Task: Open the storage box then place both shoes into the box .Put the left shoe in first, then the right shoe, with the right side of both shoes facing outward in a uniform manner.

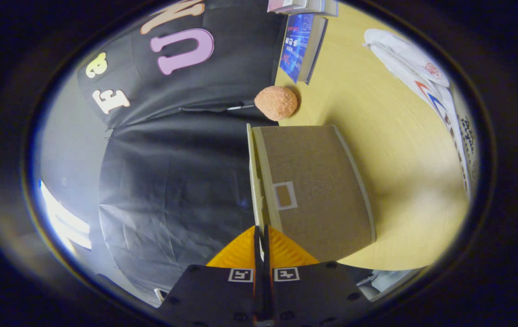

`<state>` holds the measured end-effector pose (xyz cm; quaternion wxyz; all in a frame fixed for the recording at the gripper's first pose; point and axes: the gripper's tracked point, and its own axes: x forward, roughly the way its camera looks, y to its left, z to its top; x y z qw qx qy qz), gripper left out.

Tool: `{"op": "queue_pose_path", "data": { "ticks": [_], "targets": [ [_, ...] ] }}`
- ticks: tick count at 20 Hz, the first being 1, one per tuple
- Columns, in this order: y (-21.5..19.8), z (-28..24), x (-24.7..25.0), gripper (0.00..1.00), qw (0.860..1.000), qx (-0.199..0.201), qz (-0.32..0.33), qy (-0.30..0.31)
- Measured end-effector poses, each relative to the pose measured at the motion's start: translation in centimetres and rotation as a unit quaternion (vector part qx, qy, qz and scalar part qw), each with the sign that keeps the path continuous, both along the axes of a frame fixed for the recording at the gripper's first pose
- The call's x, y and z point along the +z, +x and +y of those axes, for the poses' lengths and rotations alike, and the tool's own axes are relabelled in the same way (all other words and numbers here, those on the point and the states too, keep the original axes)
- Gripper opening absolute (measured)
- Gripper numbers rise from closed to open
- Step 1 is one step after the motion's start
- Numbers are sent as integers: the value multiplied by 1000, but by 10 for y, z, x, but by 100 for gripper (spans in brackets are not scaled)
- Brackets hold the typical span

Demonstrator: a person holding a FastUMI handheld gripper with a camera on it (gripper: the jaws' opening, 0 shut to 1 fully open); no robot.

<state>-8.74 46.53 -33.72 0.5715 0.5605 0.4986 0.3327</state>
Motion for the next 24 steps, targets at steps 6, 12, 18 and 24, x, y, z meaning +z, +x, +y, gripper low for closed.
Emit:
{"op": "queue_pose_path", "data": {
  "ticks": [6,12,18,24],
  "targets": [
    [-11,16,51,2,998,11,-58,3],
    [-19,55,96,2,992,44,-114,6],
    [-33,110,121,2,983,86,-161,-1],
    [-39,173,135,2,979,109,-170,-6]
  ]
}}
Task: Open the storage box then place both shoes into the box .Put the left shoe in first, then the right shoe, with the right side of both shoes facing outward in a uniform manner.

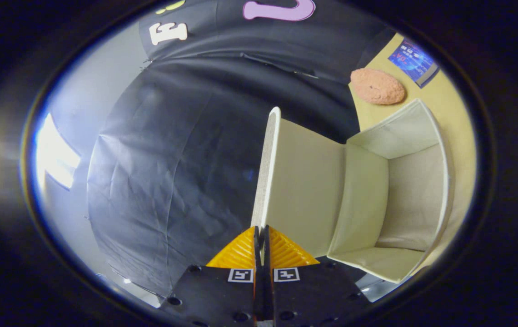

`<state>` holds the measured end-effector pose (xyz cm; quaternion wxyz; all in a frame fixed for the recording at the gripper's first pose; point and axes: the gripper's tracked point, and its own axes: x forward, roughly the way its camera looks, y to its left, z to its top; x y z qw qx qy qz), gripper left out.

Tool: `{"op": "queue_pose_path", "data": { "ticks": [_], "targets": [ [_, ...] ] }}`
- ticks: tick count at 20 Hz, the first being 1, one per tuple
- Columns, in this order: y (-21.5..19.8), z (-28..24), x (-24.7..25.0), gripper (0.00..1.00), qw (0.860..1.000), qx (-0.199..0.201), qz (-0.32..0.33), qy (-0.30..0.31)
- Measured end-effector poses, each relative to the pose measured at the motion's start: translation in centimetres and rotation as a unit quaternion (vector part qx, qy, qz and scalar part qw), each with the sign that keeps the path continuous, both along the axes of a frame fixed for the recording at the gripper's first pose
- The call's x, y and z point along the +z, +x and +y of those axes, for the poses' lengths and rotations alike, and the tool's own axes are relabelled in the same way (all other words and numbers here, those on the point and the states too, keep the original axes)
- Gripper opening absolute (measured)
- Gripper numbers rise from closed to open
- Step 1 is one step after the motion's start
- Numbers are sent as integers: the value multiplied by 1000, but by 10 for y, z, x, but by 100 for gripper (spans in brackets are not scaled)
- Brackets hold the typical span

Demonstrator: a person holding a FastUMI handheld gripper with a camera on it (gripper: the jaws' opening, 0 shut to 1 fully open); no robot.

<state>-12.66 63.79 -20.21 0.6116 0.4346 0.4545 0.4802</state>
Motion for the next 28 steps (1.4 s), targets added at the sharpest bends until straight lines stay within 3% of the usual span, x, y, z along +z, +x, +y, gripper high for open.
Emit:
{"op": "queue_pose_path", "data": {
  "ticks": [4,9,12,15,22,28],
  "targets": [
    [-6,37,-1,2,1000,5,-9,-8],
    [-9,46,-10,46,998,10,-40,-39],
    [18,22,-10,72,994,-38,-85,-60],
    [35,-17,-16,98,990,-55,-98,-83],
    [70,-139,-19,98,977,-128,-108,-136],
    [90,-258,-52,98,935,-203,-147,-253]
  ]
}}
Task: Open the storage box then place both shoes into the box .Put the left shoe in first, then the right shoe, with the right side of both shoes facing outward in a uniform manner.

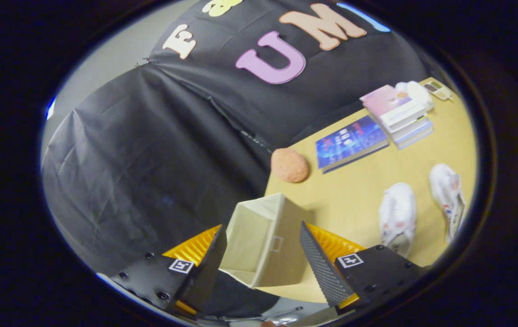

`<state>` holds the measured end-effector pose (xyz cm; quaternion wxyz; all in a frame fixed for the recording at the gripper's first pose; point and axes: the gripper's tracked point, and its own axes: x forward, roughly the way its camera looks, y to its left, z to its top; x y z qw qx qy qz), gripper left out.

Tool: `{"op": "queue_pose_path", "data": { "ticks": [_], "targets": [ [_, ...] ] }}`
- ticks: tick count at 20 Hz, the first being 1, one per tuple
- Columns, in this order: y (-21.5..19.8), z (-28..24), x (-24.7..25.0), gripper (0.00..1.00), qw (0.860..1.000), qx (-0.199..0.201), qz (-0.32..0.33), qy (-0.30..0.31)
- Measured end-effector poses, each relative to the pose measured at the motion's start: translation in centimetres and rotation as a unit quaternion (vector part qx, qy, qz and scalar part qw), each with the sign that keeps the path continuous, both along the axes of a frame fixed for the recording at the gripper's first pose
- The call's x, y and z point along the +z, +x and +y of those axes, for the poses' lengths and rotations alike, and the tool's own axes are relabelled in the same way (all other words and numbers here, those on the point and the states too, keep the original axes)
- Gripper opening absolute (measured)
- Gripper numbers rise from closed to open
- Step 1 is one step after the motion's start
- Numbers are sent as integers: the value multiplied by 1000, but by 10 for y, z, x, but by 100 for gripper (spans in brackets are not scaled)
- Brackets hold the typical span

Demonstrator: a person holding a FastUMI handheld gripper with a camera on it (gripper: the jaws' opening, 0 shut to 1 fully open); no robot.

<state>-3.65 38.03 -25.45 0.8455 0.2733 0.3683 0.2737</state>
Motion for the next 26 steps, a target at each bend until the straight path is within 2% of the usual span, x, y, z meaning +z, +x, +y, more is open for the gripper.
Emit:
{"op": "queue_pose_path", "data": {
  "ticks": [4,8,13,17,22,26],
  "targets": [
    [7,-60,-32,98,997,-38,8,-62],
    [-1,-113,-88,99,986,-46,21,-158],
    [-8,-151,-168,98,953,-20,34,-299],
    [-2,-152,-209,97,931,-2,26,-364],
    [19,-151,-237,91,916,-24,26,-400],
    [46,-145,-243,80,920,-60,32,-386]
  ]
}}
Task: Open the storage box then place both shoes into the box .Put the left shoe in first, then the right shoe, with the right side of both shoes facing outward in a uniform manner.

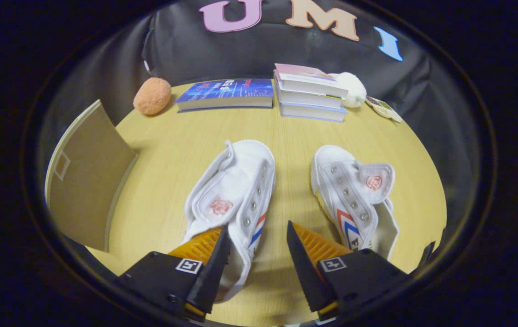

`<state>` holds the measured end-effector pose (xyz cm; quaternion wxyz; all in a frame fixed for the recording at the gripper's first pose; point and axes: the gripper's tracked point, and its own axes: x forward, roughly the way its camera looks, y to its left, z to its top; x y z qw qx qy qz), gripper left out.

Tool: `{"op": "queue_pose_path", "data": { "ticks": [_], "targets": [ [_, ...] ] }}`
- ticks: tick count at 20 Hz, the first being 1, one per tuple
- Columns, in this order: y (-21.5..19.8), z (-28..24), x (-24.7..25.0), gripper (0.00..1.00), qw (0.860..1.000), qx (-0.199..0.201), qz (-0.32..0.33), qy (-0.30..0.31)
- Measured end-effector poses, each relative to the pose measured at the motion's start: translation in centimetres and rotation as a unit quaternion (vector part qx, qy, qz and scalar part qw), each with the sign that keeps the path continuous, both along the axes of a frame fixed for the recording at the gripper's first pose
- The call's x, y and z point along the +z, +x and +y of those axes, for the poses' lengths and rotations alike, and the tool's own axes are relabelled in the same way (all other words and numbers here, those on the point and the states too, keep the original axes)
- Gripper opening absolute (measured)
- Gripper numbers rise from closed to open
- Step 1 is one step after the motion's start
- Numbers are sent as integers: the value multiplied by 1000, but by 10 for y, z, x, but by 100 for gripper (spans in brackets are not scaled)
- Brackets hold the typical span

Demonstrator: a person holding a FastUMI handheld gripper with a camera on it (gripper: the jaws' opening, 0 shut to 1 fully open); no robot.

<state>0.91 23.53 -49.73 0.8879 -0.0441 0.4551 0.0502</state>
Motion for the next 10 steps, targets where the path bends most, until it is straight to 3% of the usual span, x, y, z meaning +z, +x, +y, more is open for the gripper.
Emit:
{"op": "queue_pose_path", "data": {
  "ticks": [4,10],
  "targets": [
    [23,4,-6,67,999,-32,-2,21],
    [27,22,-9,48,997,-44,18,55]
  ]
}}
